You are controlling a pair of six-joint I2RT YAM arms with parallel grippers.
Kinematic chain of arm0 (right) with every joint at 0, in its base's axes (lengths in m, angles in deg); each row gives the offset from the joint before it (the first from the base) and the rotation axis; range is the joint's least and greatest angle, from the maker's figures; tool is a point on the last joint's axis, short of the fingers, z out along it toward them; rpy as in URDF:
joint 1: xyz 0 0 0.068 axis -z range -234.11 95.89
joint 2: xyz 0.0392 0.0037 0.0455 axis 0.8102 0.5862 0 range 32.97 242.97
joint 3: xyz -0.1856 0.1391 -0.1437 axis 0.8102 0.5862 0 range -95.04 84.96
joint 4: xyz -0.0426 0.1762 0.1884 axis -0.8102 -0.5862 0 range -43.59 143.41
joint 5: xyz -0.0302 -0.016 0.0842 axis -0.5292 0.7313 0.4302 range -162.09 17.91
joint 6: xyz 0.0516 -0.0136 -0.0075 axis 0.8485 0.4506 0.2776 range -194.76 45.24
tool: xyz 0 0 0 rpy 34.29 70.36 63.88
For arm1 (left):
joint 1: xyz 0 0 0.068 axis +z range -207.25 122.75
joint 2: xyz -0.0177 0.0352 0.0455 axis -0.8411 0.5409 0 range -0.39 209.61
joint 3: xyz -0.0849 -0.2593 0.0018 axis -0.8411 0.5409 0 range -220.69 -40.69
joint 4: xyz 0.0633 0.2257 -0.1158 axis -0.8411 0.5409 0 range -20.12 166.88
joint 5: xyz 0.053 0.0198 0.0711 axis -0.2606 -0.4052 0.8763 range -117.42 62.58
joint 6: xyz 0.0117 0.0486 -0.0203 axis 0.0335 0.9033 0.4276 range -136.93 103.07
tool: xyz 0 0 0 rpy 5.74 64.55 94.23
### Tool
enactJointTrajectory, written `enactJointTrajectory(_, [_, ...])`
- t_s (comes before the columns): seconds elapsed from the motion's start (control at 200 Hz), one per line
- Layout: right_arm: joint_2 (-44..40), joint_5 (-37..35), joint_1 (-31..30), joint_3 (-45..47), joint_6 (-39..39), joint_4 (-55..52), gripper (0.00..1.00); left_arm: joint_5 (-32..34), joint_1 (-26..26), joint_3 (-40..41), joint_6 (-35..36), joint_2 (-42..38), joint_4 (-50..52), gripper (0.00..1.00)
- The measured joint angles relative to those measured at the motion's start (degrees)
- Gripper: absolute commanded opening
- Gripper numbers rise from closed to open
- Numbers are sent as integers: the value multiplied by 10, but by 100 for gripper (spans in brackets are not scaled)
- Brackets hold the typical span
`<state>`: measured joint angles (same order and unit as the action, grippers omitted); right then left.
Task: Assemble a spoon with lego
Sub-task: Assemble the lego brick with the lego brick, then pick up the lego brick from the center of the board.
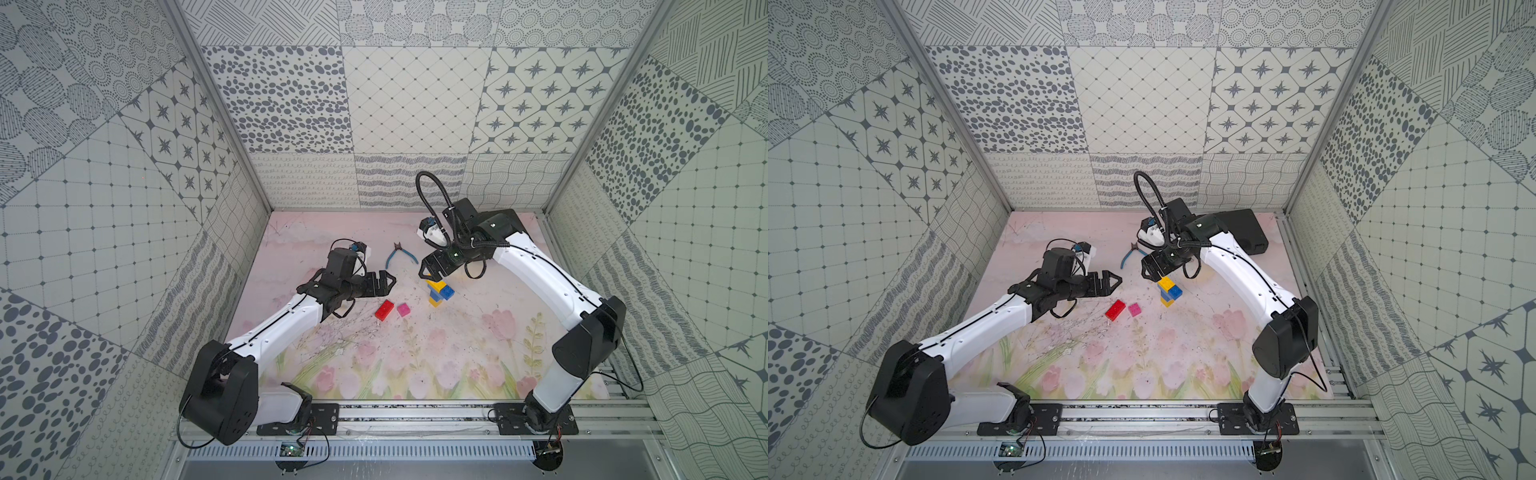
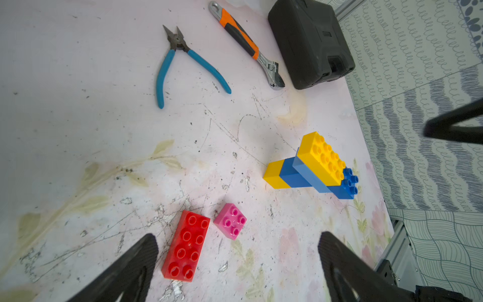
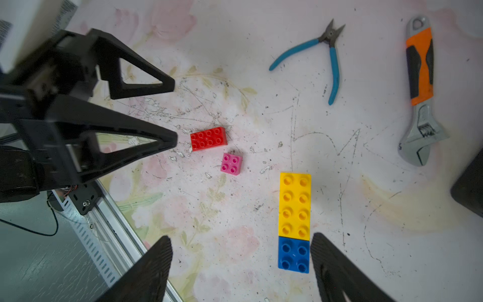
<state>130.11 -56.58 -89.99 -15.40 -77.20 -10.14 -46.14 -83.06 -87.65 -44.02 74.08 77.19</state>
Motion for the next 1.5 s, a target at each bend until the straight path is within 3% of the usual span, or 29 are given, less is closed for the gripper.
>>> enactJointTrajectory(0.175, [-44,-17,-47,59,84,40,97,16,0,26,8,-24,43,98])
enactJointTrajectory(0.445, [-160,-16,-17,166,156,69,98,80,-42,7,50,33,130,93])
enactJointTrajectory(0.565, [-206,-4,23,202,160,78,98,107,-61,-28,64,74,170,90])
enactJointTrajectory(0.7, [-230,13,64,248,160,88,98,134,-79,-75,87,132,202,77])
enactJointTrajectory(0.89, [-241,40,90,277,157,91,98,162,-92,-129,122,203,238,66])
enactJointTrajectory(1.501, [-264,80,128,308,140,108,98,187,-103,-170,167,274,267,57])
